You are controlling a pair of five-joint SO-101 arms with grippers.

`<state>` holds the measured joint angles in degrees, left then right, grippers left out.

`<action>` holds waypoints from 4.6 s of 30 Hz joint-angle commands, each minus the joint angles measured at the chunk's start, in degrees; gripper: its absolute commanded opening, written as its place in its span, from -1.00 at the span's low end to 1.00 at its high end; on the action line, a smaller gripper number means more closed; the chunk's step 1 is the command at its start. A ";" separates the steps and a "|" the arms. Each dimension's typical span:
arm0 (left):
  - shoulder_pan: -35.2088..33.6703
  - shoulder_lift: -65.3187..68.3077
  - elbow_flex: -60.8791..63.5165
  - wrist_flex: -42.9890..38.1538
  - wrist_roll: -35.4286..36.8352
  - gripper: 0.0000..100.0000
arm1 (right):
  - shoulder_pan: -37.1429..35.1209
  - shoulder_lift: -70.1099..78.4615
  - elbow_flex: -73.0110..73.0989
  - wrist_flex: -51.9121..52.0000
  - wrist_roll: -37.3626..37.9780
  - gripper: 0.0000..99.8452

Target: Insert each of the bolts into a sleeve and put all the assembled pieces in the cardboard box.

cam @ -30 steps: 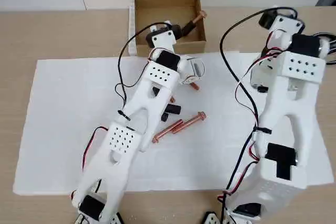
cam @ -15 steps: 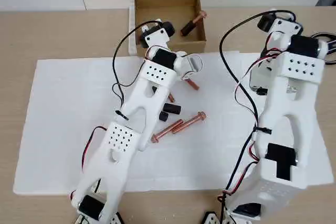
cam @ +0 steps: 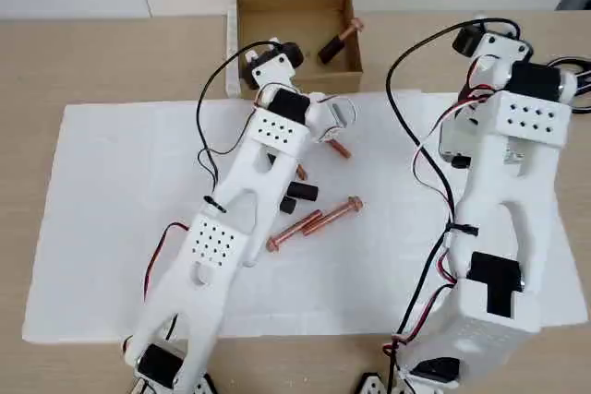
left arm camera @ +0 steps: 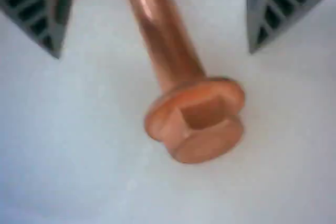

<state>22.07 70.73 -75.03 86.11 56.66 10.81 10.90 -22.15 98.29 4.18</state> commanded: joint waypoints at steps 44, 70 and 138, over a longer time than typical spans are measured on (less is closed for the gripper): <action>-7.56 -34.20 -4.44 14.51 -36.75 -0.99 | -5.23 -11.12 -0.26 0.57 0.70 -0.99; -10.29 -94.42 62.29 4.13 -36.84 -0.99 | -13.05 -58.86 24.62 -1.71 0.70 -0.99; -22.86 -58.20 59.12 13.10 -41.49 -0.99 | -14.73 -75.82 48.62 -13.58 0.70 -0.99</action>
<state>-1.05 13.23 -10.68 94.73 15.34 -3.69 -64.44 25.76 85.63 4.18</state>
